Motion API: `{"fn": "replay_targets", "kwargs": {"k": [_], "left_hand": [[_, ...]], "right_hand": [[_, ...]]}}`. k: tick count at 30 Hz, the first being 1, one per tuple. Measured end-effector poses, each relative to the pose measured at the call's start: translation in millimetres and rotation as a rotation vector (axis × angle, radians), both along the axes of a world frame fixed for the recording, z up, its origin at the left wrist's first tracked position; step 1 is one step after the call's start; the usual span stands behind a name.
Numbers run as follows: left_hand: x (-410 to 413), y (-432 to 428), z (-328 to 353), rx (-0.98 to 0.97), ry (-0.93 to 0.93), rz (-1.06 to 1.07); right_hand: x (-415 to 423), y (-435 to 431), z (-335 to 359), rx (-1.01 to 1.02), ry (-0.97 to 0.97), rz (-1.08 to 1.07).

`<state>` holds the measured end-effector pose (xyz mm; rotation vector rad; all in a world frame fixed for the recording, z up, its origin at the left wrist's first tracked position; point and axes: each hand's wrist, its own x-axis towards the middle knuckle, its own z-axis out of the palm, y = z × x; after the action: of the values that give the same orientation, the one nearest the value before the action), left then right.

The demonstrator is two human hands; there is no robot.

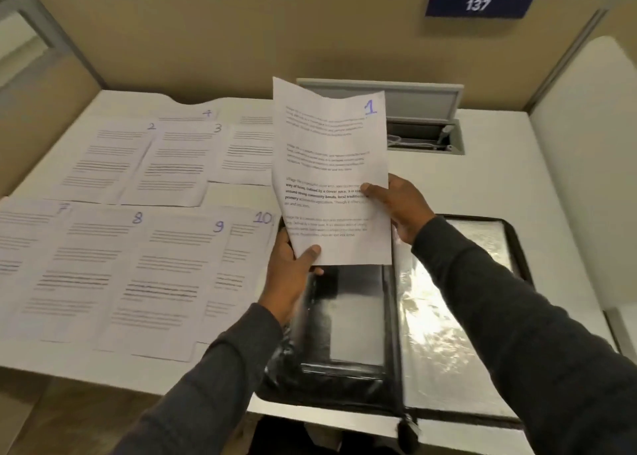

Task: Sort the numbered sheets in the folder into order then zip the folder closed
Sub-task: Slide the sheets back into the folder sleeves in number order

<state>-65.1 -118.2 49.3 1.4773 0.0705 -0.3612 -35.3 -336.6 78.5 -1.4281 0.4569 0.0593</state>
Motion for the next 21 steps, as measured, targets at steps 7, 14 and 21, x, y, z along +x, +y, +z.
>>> {"fn": "replay_targets", "kwargs": {"k": [7,14,21], "left_hand": [[-19,-61,-7,0.097,0.052,-0.142],[-1,-112,-29,0.520,-0.122,-0.509],[35,-185,-57,0.956,-0.718,-0.757]], "right_hand": [[-22,-77,-13,-0.114,0.014,-0.111],[-27,-143,-7,-0.131,-0.013,-0.383],[-16,-182,6,-0.090,-0.081,-0.553]]}}
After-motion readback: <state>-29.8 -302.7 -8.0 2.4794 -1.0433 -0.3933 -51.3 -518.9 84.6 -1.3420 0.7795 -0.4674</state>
